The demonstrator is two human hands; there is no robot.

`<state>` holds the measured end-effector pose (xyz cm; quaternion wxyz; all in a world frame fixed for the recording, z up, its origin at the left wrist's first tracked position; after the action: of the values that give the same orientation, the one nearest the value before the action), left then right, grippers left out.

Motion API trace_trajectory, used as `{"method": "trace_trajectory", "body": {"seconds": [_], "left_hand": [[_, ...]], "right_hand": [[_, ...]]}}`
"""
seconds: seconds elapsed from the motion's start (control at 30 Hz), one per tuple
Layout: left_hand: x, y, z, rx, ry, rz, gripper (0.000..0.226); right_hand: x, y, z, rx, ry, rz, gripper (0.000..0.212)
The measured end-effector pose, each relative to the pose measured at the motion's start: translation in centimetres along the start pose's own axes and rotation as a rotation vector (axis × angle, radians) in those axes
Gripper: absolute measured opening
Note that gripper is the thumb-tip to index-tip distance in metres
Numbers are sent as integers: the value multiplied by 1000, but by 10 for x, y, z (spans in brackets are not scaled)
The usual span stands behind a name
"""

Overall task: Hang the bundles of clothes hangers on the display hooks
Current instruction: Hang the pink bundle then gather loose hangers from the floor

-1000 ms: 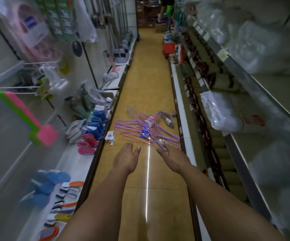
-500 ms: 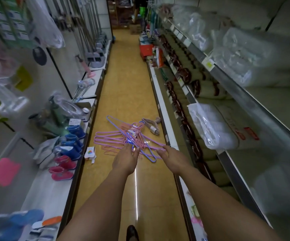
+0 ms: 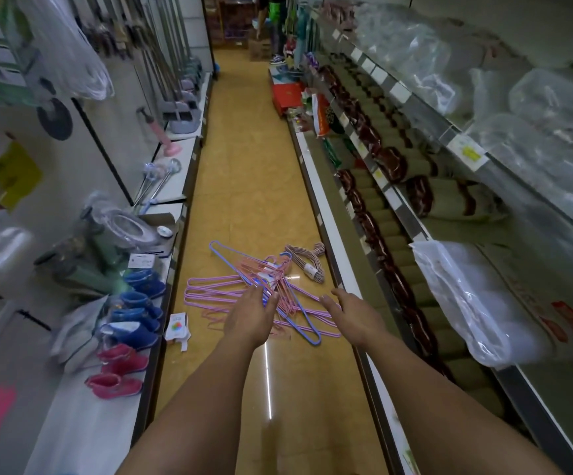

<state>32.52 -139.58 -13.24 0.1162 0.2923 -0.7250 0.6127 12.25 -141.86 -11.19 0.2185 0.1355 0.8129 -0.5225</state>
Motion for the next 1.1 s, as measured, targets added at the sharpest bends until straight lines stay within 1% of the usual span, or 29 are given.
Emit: {"method": "trace_trajectory", "body": {"seconds": [0.17, 0.33, 0.47, 0.6, 0.7, 0.87, 1.1], "left_hand": [[-14, 1, 46, -21, -28, 10, 57], [-25, -3, 105, -19, -62, -19, 53], [-22, -17, 165, 1, -106, -37, 52], [-20, -21, 219, 14, -158, -61, 53], [-23, -17, 257, 15, -182, -75, 55], [-46, -3, 301, -19, -235, -93, 58], [-87, 11, 353, -60, -248, -75, 45]], "right_hand": [[-4, 0, 55, -19, 24, 20, 62], [-16, -8, 124, -34, -11, -7, 62], [-34, -28, 191, -42, -53, 7, 67], [-41, -43, 251, -75, -80, 2, 61], [-41, -47, 296, -105, -91, -18, 61], [-40, -34, 351, -150, -70, -28, 56], [-43, 5, 408, -196, -18, 2, 57]]}}
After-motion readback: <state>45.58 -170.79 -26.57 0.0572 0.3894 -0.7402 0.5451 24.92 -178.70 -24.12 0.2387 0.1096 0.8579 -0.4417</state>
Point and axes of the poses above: each hand's wrist, its own z-axis towards the middle knuckle, its own y-axis out of the palm, x = y × z, the point moved 8 cm from there along z, towards the middle knuckle, and after that the axes turned 2 degrees about -x, right-handed, at the moved point
